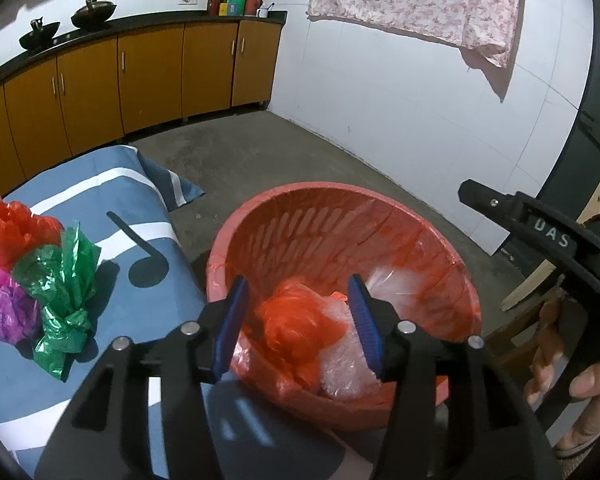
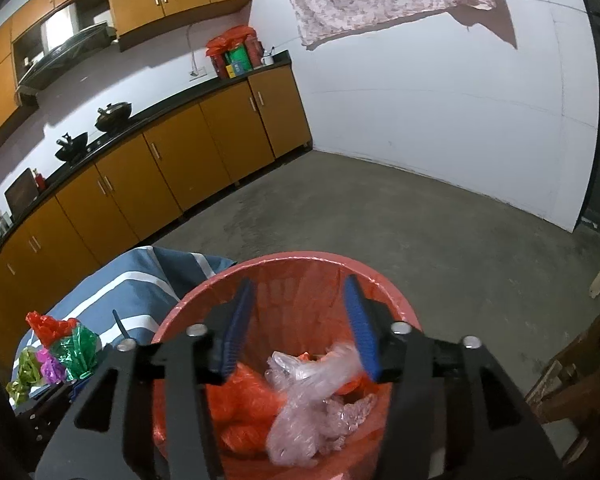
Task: Collect trash
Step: 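Open both grippers to drop the bags into the basket, then move back over the mat, then grasp the green bag with the right gripper while the left grasps the pink bag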
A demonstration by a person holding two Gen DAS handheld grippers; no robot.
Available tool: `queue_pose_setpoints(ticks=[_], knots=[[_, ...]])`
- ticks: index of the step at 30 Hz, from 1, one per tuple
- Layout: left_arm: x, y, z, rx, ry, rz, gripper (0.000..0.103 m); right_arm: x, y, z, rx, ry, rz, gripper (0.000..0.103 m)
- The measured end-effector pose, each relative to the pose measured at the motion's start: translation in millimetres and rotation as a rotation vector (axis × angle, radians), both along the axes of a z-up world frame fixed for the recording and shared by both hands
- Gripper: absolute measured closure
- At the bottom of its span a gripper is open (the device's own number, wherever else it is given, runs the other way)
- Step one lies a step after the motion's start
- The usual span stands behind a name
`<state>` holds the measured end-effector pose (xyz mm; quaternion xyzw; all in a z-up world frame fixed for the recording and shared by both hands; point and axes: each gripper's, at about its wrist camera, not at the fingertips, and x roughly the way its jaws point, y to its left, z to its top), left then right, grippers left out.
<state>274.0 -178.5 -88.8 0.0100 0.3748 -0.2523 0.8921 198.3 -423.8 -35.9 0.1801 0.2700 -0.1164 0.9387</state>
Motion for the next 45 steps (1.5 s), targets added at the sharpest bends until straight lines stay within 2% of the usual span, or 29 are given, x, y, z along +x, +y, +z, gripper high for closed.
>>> queue_pose_setpoints(ticks=[1, 3, 6, 15, 22, 28, 34, 40, 45], knots=[[-0.7, 2.5, 0.5, 0.000, -0.001, 0.005, 0.050, -3.2, 0.6, 0.8, -0.007, -0.006, -0.013, 0.037], [-5.2, 12.4, 3.3, -0.001, -0.018, 0.025, 0.041, -10.7, 2.6, 3.5, -0.036, -0.029, -0.044, 0.013], [-13.8, 28.0, 10.1, 0.007, -0.060, 0.057, 0.033, -18.2, 7.4, 7.1, -0.065, -0.044, -0.060, 0.008], [-41.5, 95.7, 23.3, 0.052, -0.148, 0.197, 0.022, -17.7, 30.9, 7.5, -0.070, -0.034, 0.000, 0.007], [-53.9, 163.3, 23.4, 0.097, -0.172, 0.354, 0.021, -10.7, 64.0, 8.1, -0.081, -0.026, 0.095, 0.007], [-59.3, 215.2, 17.5, 0.142, -0.173, 0.475, 0.020, -0.5, 104.5, 10.2, -0.113, -0.026, 0.179, 0.014], [-65.6, 257.9, 15.3, 0.154, -0.168, 0.571, 0.020, 17.1, 152.2, 5.3, -0.112, -0.008, 0.282, 0.022], [-71.8, 282.7, 19.0, 0.153, -0.183, 0.631, 0.020, 36.9, 205.8, -4.0, -0.132, 0.019, 0.378, 0.022], [-73.9, 305.8, 18.7, 0.148, -0.184, 0.677, 0.019, 49.8, 237.5, -16.2, -0.133, 0.062, 0.423, 0.027]])
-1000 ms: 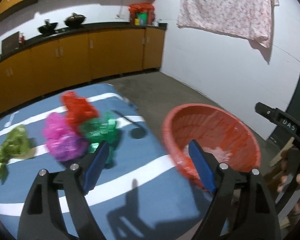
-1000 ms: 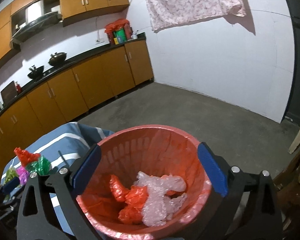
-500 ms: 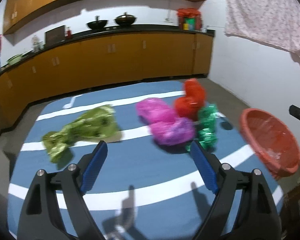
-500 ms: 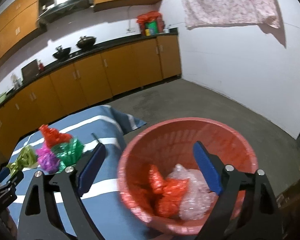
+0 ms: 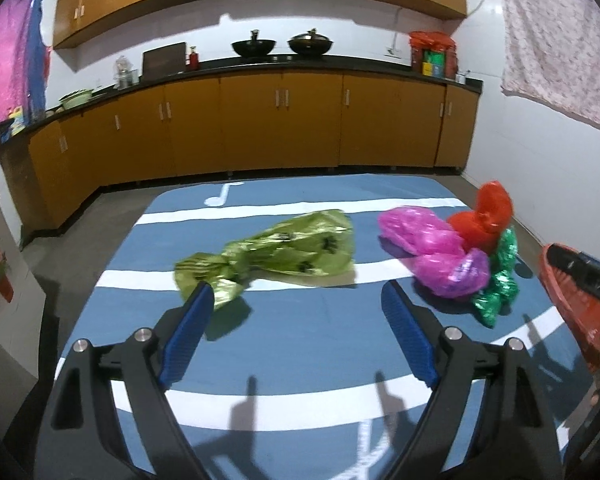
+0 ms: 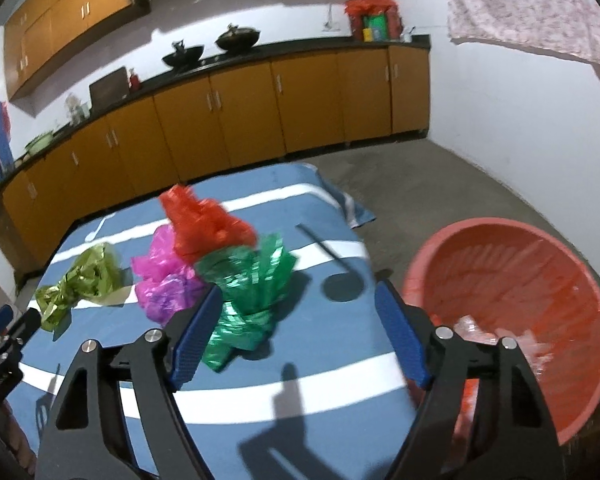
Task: Collect trash
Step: 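Grasp the green bag with the right gripper while the left grasps the pink bag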
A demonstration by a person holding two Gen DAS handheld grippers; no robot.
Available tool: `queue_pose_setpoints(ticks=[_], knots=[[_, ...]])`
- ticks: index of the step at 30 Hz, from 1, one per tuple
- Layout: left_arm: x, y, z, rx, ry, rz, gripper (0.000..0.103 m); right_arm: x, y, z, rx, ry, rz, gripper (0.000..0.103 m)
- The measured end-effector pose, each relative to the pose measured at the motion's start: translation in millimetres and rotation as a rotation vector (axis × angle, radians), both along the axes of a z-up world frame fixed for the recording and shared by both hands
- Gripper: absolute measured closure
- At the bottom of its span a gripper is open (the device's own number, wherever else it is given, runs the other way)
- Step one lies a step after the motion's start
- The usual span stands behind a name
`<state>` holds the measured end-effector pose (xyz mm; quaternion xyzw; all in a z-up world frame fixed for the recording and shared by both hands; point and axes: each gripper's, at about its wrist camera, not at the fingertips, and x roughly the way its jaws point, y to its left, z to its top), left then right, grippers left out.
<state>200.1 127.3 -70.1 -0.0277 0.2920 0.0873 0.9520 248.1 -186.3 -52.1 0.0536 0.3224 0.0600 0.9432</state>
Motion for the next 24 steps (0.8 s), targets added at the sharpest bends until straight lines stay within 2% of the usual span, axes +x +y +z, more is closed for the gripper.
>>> queue_pose_setpoints(ticks=[7, 15, 17, 21, 24], knots=[[-1.9, 23.7, -5.2, -0.023, 0.008, 0.039, 0.019, 19.6, 31.0, -15.5, -0.054, 0.071, 0.028, 0.035], [-1.5, 29.5, -10.1, -0.038, 0.012, 0.038, 0.019, 33.7, 39.4, -26.4, -0.087, 0.129, 0.020, 0.038], [-0.4, 29.3, -10.9, -0.042, 0.012, 0.035, 0.019, 38.2, 42.1, -28.9, -0.095, 0.151, 0.027, 0.042], [1.7, 26.7, -11.2, -0.056, 0.011, 0.026, 0.019, 42.2, 43.5, -33.7, -0.085, 0.191, 0.049, 0.059], [3.5, 21.8, -10.0, -0.066, 0.008, 0.012, 0.019, 37.5, 41.3, -33.2, -0.085, 0.191, 0.063, 0.066]])
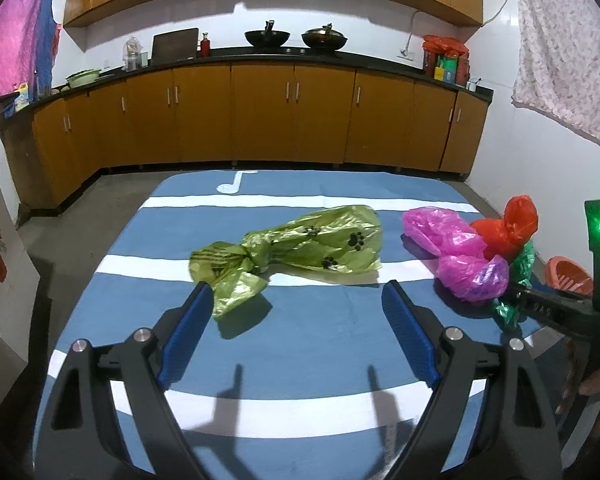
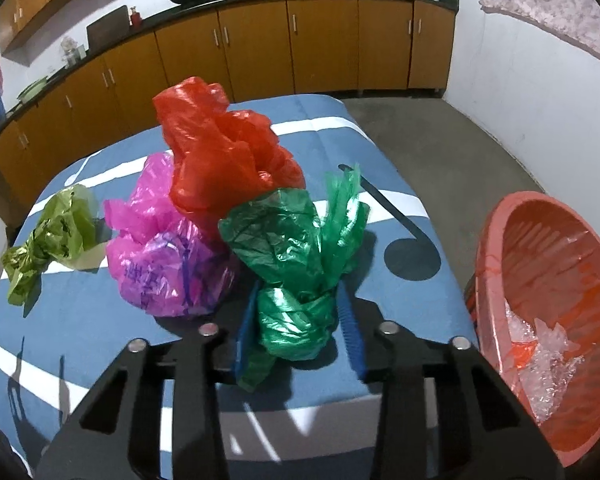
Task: Collect trash
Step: 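Grasp the green bag with the right gripper while the left grasps the pink bag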
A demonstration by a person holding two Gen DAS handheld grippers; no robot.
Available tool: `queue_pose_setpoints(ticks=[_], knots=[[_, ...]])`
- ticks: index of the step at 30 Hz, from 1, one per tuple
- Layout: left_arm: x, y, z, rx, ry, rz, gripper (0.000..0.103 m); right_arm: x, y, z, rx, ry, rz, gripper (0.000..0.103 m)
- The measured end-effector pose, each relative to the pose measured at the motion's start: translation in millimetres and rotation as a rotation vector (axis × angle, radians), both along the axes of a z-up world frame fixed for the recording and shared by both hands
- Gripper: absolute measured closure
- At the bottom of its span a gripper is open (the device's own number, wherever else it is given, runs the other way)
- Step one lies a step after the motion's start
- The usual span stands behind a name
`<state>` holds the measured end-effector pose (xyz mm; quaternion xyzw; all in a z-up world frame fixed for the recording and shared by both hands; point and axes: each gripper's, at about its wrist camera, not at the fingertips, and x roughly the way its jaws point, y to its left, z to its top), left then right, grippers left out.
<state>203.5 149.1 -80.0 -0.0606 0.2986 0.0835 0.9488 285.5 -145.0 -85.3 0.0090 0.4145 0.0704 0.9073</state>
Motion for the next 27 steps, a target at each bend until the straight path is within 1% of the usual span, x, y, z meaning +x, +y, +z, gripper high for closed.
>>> queue_pose_setpoints(ticks=[5, 7, 9, 16, 21, 25, 27], knots=[[8.3, -15.6, 3.0, -0.027, -0.002, -0.041, 0.019, -15.7, -13.2, 0.7, 0.008, -0.019, 0.005, 0.067], [14.7, -26.9, 4.0, -0.049, 0.001, -0.072, 0.018, -23.3, -22.0, 1.9, 0.018, -0.026, -0.005, 0.067], [21.9, -38.2, 4.6, -0.064, 0.005, -0.103, 0.016, -29.8, -31.6, 2.4, 0.030, -0.031, -0.021, 0.067], [52.7, -86.7, 5.7, -0.067, 0.011, -0.193, 0.015, -44.8, -58.1, 3.0, 0.052, -0.043, -0.065, 0.067], [76.2, -102.5, 3.0, -0.082, 0.031, -0.206, 0.015, -52.5, -66.9, 4.3, 0.039, -0.066, -0.077, 0.067], [102.8, -114.5, -4.9, -0.066, 0.083, -0.207, 0.016, -54.0, -75.3, 6.0, 0.039, -0.077, -0.083, 0.067], [114.2, -116.1, -10.0, -0.057, 0.116, -0.204, 0.021, -53.5, -78.6, 6.8, 0.044, -0.079, -0.088, 0.067]])
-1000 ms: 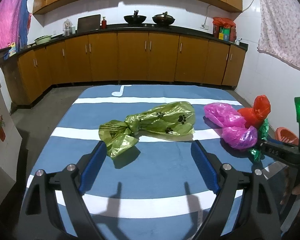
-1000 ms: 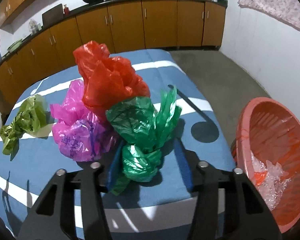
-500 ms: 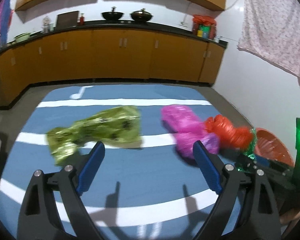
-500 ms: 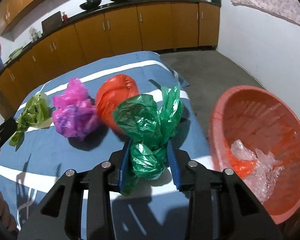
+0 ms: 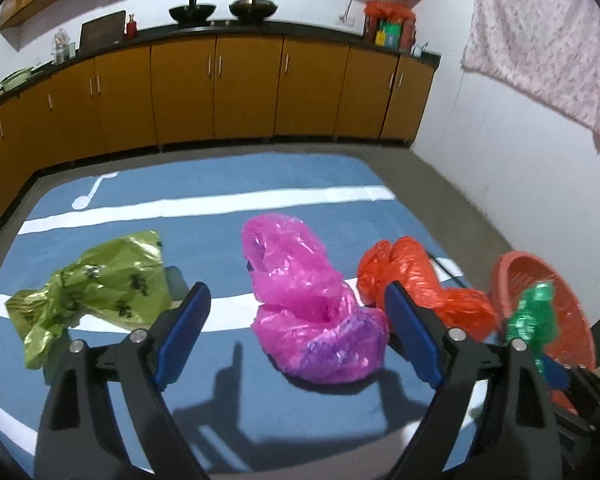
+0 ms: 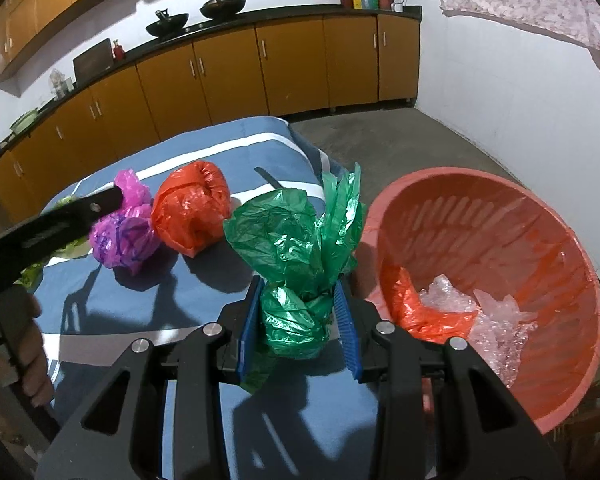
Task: Collect trash
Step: 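Grasp the green bag with the right gripper while the left grasps the pink bag, then carry the pink and green bags over the orange basket with both grippers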
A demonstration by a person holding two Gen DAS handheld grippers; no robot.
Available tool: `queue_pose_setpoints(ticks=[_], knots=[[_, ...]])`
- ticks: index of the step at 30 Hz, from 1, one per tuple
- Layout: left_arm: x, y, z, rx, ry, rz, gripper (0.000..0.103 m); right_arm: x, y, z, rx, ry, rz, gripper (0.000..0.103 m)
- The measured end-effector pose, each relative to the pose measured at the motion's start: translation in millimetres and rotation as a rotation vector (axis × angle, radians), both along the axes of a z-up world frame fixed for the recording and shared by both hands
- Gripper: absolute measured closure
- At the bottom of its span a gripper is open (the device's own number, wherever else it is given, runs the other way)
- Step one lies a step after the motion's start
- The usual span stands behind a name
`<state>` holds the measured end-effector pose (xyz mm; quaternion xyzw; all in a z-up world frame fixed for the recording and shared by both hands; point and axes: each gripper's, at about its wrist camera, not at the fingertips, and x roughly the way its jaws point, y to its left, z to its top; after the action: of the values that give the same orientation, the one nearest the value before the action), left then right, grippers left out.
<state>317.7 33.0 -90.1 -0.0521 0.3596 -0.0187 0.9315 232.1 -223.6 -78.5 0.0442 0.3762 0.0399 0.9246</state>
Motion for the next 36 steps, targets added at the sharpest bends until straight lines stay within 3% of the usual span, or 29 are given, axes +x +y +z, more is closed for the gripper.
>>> queue_pose_setpoints(ticks=[4, 8, 12, 16, 29, 36], knots=[[14.7, -2.7, -18.3, 0.014, 0.070, -0.002, 0.024, 1.2, -6.2, 0.2, 0.010, -0.001, -0.006, 0.067], [15.3, -4.6, -26.0, -0.001, 0.090, -0.028, 0.027, 1.2, -6.5, -0.4, 0.015, -0.001, -0.002, 0.067], [17.4, -7.7, -30.9, -0.026, 0.108, -0.075, 0.047, -0.7, -5.6, 1.4, 0.012, -0.009, 0.004, 0.067], [15.7, -7.5, -29.0, -0.030, 0.098, -0.086, 0.054, -2.3, -6.9, 3.7, 0.004, -0.018, 0.002, 0.067], [-16.8, 18.8, 2.8, -0.037, 0.019, -0.032, 0.055, -15.4, -13.3, 22.9, 0.017, -0.069, -0.004, 0.067], [-40.1, 11.1, 30.2, -0.042, -0.041, -0.066, 0.055, -27.9, -29.4, 40.5, 0.018, -0.112, -0.034, 0.067]])
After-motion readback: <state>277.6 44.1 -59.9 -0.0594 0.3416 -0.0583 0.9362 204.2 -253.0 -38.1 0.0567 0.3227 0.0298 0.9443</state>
